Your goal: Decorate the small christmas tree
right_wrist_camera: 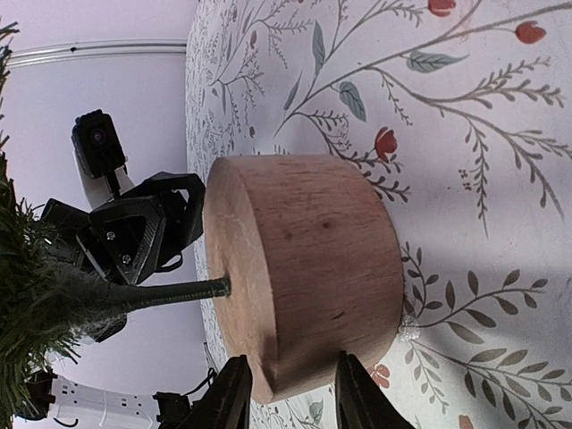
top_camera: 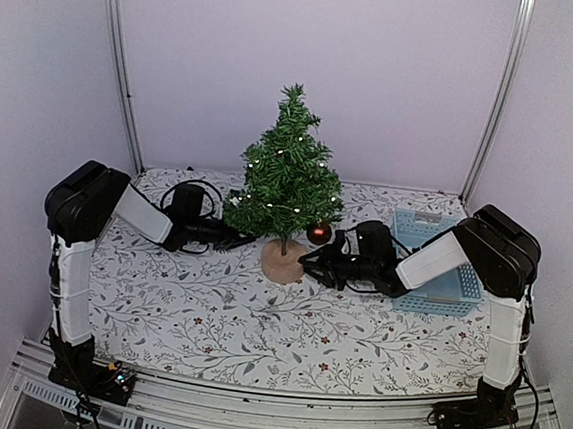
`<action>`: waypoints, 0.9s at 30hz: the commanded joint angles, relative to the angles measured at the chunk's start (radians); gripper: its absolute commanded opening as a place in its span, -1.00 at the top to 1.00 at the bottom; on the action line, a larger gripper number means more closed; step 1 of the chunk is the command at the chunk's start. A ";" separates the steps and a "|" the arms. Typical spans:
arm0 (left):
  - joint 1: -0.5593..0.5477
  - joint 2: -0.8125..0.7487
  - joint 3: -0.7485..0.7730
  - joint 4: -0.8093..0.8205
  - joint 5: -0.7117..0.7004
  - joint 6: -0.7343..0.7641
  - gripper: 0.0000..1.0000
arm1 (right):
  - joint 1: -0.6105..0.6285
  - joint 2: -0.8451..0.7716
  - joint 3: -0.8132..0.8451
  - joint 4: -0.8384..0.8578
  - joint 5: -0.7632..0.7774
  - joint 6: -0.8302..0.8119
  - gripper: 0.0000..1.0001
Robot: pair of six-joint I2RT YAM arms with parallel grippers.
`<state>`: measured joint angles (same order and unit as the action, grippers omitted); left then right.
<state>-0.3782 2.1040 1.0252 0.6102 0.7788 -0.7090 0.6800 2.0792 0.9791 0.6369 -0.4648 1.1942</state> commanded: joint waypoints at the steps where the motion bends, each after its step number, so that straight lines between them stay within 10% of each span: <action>1: -0.022 0.038 0.038 0.015 0.023 0.012 0.29 | 0.007 0.028 0.020 0.017 0.009 0.014 0.32; 27: -0.088 0.018 -0.025 -0.004 0.033 0.060 0.53 | -0.028 0.078 0.074 -0.017 0.026 -0.020 0.44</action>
<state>-0.4309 2.1509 1.0538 0.6094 0.7815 -0.6559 0.6640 2.1113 1.0149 0.6365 -0.4591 1.1896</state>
